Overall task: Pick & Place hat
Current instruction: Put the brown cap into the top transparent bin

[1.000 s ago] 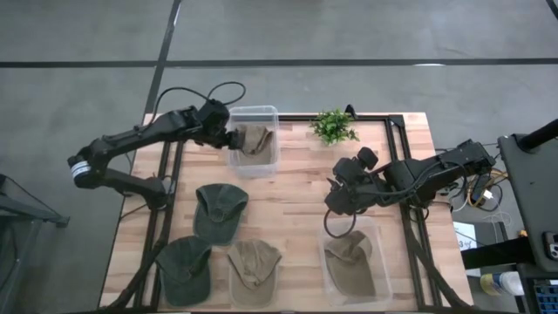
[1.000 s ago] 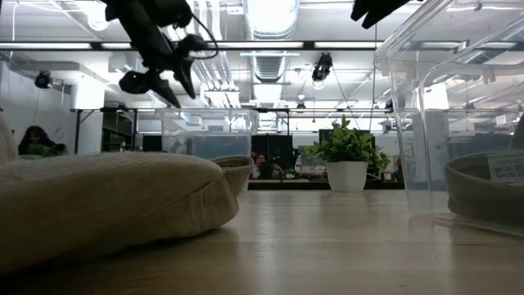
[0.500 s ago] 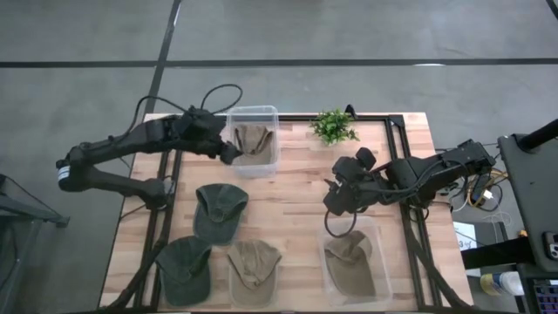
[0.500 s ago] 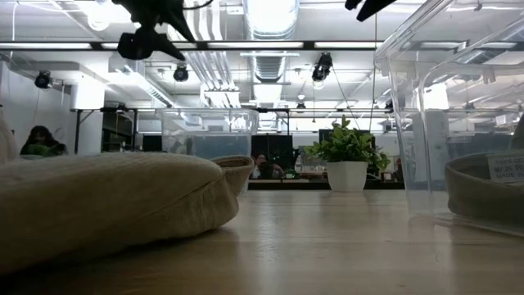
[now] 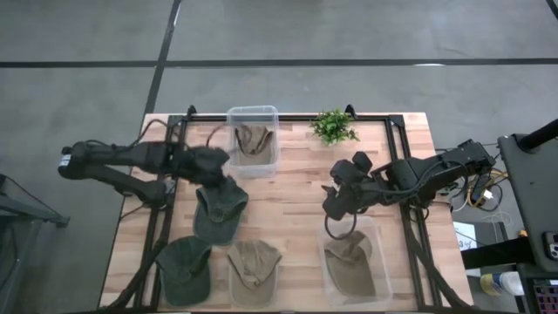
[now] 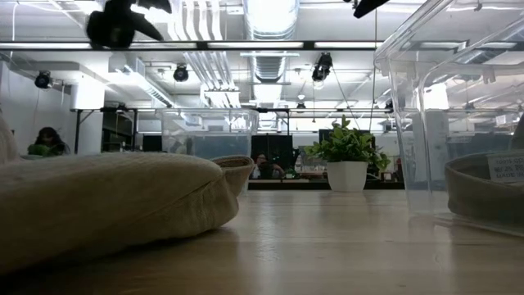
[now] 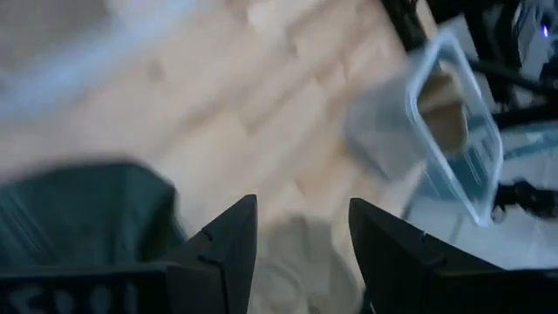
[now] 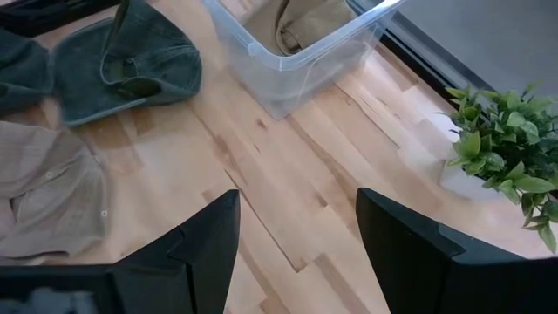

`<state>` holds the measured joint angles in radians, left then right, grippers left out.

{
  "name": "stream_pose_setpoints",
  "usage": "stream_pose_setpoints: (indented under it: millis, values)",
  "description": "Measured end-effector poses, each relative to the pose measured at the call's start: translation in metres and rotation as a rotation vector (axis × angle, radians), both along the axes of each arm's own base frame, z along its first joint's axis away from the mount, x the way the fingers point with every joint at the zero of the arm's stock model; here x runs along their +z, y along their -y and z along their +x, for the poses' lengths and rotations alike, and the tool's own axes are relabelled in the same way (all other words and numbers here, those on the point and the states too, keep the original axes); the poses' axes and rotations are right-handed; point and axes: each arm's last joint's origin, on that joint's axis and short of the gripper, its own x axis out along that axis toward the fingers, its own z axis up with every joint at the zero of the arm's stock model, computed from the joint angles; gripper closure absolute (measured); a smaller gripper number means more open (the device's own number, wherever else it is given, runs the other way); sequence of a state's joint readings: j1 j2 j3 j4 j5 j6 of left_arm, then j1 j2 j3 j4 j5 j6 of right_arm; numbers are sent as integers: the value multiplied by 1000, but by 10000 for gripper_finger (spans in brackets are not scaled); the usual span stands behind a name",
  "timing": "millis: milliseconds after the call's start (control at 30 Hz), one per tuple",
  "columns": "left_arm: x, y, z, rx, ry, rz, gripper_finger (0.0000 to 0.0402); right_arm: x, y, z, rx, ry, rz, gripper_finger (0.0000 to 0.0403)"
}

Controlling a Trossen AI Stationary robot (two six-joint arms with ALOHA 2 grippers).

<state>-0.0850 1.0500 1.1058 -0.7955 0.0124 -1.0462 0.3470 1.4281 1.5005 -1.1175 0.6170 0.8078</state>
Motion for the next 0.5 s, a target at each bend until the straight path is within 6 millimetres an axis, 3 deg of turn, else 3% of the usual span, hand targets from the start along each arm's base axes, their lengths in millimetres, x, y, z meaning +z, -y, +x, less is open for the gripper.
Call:
stream_pose_setpoints:
  millis: [300,500]
  values:
    - [-23,65,-7,9,-105,-123,227,0,0,0,12,-8,6,179]
    - [-47,107,-1,8,-205,-133,227,0,-1,0,15,-9,8,179]
